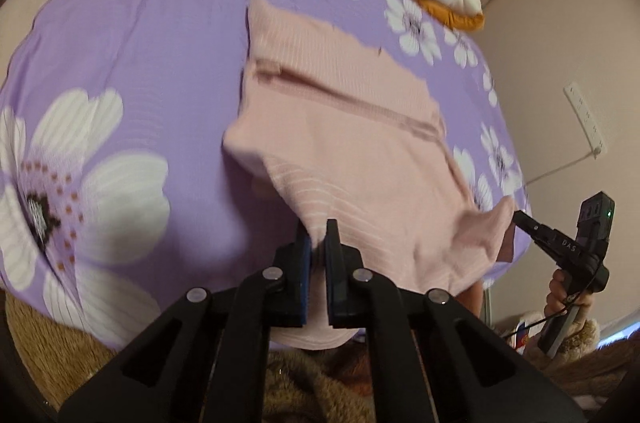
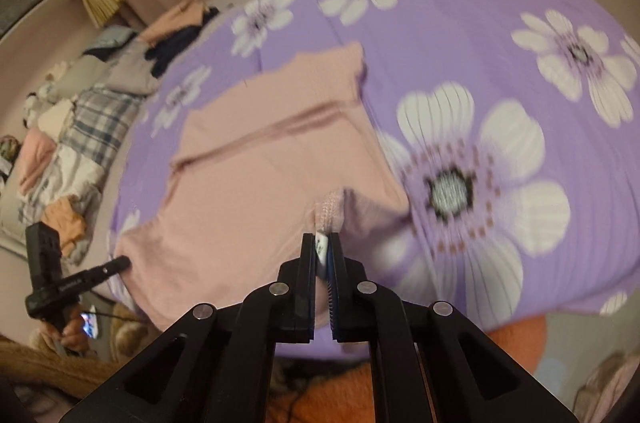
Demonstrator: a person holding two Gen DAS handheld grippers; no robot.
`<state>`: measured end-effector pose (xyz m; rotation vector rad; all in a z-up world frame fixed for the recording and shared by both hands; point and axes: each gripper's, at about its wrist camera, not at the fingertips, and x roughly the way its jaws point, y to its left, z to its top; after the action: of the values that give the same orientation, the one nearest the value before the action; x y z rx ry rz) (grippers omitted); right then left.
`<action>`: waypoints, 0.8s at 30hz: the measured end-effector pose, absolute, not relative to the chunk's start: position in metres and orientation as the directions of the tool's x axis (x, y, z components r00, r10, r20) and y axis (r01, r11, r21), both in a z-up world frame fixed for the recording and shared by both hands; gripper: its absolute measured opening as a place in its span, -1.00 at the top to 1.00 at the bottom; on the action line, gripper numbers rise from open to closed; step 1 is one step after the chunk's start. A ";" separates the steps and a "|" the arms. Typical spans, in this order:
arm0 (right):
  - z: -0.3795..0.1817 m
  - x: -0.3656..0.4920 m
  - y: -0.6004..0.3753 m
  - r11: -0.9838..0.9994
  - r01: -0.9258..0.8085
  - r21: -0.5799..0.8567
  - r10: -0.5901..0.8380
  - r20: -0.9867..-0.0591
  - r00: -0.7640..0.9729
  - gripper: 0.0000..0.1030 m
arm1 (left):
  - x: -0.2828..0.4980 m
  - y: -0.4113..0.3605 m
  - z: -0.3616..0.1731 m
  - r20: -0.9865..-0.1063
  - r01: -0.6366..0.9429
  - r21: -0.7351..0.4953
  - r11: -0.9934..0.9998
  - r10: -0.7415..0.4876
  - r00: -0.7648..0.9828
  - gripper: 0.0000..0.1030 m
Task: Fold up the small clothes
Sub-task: 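Move both grippers to the sweater hem and grasp it, then lift the hem with both grippers, fold it toward the collar, release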
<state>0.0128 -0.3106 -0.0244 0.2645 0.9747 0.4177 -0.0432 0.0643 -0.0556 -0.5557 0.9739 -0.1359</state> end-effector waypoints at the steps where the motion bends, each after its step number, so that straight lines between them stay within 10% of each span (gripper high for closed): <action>1: -0.022 0.019 -0.308 0.892 -0.223 0.394 0.451 -0.737 0.504 0.88 | -0.040 0.067 -0.053 -0.743 -0.137 -0.502 0.854 -0.345 0.574 0.91; 24: -0.065 0.118 -0.294 0.925 -0.095 0.367 0.366 -0.797 0.482 0.88 | 0.041 0.095 -0.075 -0.793 -0.253 -0.465 0.848 -0.273 0.545 0.90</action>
<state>0.1181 -0.2943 -0.0653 0.2906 1.0340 0.2855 0.0410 0.0953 -0.0746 -0.5832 1.0108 -0.0128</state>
